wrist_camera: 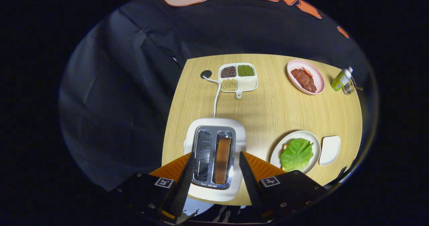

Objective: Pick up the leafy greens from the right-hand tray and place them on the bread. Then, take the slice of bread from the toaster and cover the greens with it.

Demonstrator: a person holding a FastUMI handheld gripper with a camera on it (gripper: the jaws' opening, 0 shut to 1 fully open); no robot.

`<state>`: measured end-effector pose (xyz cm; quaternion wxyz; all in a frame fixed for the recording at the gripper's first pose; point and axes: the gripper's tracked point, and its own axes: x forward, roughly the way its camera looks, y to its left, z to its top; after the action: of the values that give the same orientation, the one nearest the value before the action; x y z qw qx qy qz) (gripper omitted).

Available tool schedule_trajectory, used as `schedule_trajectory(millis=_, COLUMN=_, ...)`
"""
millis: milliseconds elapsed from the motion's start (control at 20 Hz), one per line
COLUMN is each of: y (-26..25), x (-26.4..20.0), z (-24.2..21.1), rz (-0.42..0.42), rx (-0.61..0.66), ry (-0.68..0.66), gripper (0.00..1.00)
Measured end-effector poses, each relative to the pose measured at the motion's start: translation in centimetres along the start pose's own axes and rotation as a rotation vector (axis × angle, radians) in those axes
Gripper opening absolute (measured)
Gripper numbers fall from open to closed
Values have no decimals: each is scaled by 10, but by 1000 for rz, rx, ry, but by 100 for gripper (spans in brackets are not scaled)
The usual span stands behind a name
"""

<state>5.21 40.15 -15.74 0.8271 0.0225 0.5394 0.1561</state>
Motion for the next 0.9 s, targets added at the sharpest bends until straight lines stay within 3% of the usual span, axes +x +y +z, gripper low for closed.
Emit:
schedule_trajectory(millis=350, y=-3, x=14, z=-3, rz=-54, rx=8, ry=38, gripper=18)
schedule_trajectory(millis=600, y=-4, x=-1, z=1, rz=-45, rx=-2, ry=29, gripper=8)
schedule_trajectory(millis=900, y=-1, x=-59, z=23, rz=31, rx=-21, ry=-64, gripper=8)
